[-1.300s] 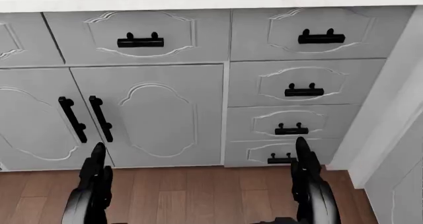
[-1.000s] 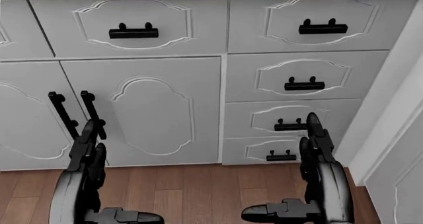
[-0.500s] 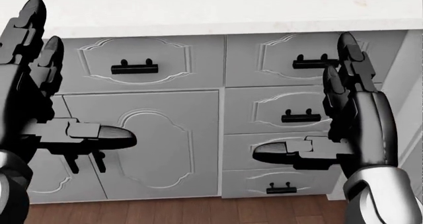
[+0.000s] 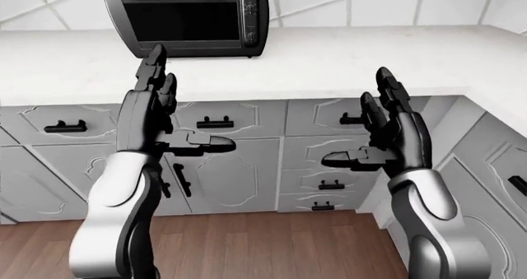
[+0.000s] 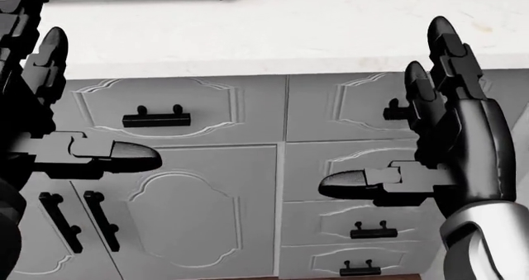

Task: Open the toaster oven door.

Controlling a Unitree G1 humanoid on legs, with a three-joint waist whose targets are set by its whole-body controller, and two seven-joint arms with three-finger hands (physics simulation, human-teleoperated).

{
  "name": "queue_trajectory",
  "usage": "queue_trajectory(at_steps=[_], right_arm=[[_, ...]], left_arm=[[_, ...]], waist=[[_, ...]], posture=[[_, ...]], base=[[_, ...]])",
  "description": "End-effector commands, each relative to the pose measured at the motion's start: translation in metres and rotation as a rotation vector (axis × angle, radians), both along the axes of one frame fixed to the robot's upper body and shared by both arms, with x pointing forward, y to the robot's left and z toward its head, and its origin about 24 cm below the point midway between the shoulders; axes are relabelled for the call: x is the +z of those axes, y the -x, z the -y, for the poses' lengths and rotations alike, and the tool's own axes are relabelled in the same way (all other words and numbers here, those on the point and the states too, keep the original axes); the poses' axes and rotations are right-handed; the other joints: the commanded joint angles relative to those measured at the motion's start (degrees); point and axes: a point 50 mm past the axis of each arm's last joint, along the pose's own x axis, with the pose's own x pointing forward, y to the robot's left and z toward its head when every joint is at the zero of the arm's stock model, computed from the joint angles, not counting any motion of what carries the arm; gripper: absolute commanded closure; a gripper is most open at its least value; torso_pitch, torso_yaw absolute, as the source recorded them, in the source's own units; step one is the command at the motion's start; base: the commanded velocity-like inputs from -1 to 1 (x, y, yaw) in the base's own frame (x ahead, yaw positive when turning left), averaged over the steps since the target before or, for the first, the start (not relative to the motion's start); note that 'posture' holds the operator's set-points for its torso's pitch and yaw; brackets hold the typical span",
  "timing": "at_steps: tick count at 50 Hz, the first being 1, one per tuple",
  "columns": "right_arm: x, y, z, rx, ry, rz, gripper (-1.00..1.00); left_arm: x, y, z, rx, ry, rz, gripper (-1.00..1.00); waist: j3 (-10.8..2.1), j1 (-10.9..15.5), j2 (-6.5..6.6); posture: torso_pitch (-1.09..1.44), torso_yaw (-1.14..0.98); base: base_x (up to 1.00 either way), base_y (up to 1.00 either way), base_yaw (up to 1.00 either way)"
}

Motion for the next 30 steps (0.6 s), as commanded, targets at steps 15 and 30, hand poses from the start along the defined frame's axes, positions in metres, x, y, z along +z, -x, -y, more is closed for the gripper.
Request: queue_trajectory(at_steps=[15,30], right_arm=[[0.0216,0.0058,-0.0039,0.024,-0.065,0.093,-1.00],[0.0210,0.0088,-0.0004,0.002,-0.041,0.108,-1.00]], left_arm=[[0.0183,0.0107,-0.0025,0.013,-0.010,0.090,-1.00],[0.0190,0.0117,-0.0020,0.007,-0.013,0.094,-1.00]], waist=[[-2.88,2.4,4.95],[-2.93,0.8,-0.60]], posture=[[0.00,0.00],[0.00,0.00]], base=[[0.24,0.10,0.20],[0.02,0.00,0.47]])
